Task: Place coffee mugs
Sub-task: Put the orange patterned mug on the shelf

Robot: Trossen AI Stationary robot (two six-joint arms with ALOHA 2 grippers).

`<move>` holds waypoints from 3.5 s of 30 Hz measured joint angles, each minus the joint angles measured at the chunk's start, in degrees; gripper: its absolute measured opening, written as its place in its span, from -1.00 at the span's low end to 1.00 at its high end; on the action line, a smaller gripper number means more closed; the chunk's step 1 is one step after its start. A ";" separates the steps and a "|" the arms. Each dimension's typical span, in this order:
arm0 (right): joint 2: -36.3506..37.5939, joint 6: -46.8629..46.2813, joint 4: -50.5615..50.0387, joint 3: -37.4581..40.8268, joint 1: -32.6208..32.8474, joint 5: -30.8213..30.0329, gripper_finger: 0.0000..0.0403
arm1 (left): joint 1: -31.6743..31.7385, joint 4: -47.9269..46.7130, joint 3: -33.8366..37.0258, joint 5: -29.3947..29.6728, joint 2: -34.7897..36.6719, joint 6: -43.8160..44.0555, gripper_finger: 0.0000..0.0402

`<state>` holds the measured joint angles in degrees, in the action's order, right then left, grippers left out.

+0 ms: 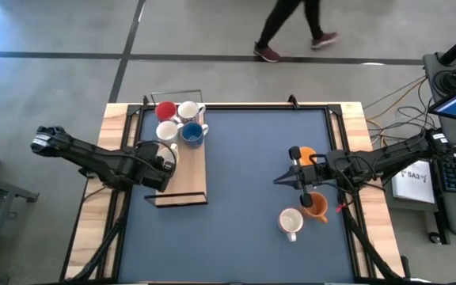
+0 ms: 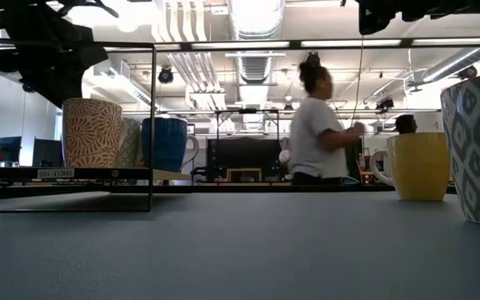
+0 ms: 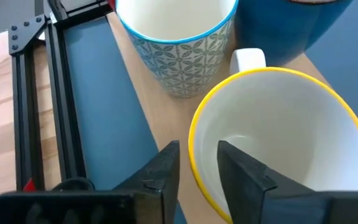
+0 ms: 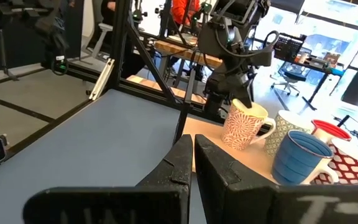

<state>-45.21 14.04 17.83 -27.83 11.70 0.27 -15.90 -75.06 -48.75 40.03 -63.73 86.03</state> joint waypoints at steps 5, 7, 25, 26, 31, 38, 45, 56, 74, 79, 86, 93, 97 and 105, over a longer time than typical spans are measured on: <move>0.02 -0.07 -0.82 0.00 0.00 -0.43 -0.96 | 0.00 -2.12 -2.85 0.00 0.21 -4.24 -0.44; 0.02 -0.05 -0.82 0.00 0.00 -0.43 -0.96 | 0.00 -3.52 -5.30 0.02 0.25 -8.13 -0.42; 0.02 -0.02 -1.20 0.00 0.00 -1.98 -0.96 | -3.85 10.06 -7.34 -16.96 0.11 -54.42 -0.95; 0.02 -0.02 -1.23 0.00 0.00 -1.98 -0.96 | -3.85 10.07 -6.52 -16.92 0.11 -54.00 -0.95; 0.02 0.02 -1.28 0.00 0.00 -1.98 -0.96 | -3.82 10.80 -3.64 -15.15 0.15 -51.87 -0.99; 0.02 0.00 -1.26 0.00 0.00 -1.98 -0.96 | -3.82 11.02 -3.60 -11.45 0.29 -51.67 -1.00; 0.02 0.02 -1.25 0.00 0.00 -2.00 -0.96 | -3.80 10.77 -3.76 -8.41 0.27 -51.00 -1.00; 0.02 -0.07 -1.28 0.00 0.00 -2.00 -0.96 | -3.82 9.78 -8.79 -14.30 0.37 -54.69 -1.00; 0.02 0.00 -1.25 0.00 0.00 -2.05 -0.96 | -3.17 8.82 -4.26 -10.71 -0.93 -50.92 -1.00; 0.02 -0.53 -1.25 0.00 0.00 -2.14 -0.96 | -3.17 8.56 -4.24 -9.26 -0.98 -50.67 -1.00; 0.02 -1.31 -1.28 0.00 0.00 -2.07 -0.96 | -3.08 7.47 -6.69 -8.19 -1.16 -50.83 -1.00; 0.02 -1.46 -1.28 0.00 0.00 -1.96 -0.96 | -2.49 0.39 -15.66 -9.76 -0.72 -33.37 -1.00; 0.02 -1.18 -1.28 0.00 0.00 -1.98 -0.96 | -2.75 -3.44 -16.83 -15.45 -0.63 -27.65 -1.00; 0.02 -0.74 -1.28 0.00 0.00 -1.98 -0.96 | -1.51 -4.46 -10.62 -18.58 -0.74 -24.88 -1.00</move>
<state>-45.19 13.30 16.56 -27.83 11.70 -1.72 -17.41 -79.52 -59.38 21.45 -64.47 61.14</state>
